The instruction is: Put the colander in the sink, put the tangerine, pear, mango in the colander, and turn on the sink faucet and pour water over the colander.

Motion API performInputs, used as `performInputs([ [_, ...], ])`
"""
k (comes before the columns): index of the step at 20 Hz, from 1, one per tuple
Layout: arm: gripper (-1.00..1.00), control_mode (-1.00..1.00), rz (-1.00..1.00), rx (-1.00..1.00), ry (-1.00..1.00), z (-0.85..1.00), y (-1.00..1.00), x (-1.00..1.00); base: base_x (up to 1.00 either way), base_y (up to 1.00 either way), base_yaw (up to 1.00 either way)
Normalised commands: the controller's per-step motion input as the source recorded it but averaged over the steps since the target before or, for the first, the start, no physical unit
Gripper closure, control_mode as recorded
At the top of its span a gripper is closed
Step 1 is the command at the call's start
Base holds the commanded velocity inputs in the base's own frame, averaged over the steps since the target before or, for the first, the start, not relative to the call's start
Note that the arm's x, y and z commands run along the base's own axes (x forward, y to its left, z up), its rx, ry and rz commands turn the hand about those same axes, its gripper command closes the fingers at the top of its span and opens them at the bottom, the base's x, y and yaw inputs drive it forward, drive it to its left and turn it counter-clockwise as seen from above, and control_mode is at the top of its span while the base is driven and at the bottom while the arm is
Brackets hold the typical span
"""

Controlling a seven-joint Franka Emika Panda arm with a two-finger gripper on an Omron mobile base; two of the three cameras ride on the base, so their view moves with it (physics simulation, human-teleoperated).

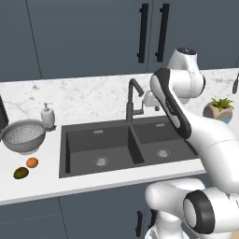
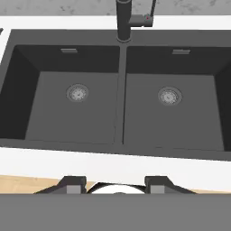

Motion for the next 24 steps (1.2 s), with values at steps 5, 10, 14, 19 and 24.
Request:
performInputs([
  [5,-1.0,-1.0,0.0,0.0,0.0,0.0,0.0,-0.16,0.0,0.0,0.0],
  [10,-1.0,-1.0,-0.07,0.01,-0.06,-0.14,0.22,-0.73,0.0,0.0,0.0],
  [14,-1.0,-1.0,-0.2,0.18,0.01,-0.31,0.49,-0.56,0.0,0.0,0.0],
  [19,-1.0,-1.0,-0.27,0.19,-0.03,-0.35,0.75,-0.4,0.0,0.0,0.0],
  [24,-1.0,-1.0,-0.2,0.13,-0.15,-0.16,0.8,0.0,0.0,0.0,0.0],
])
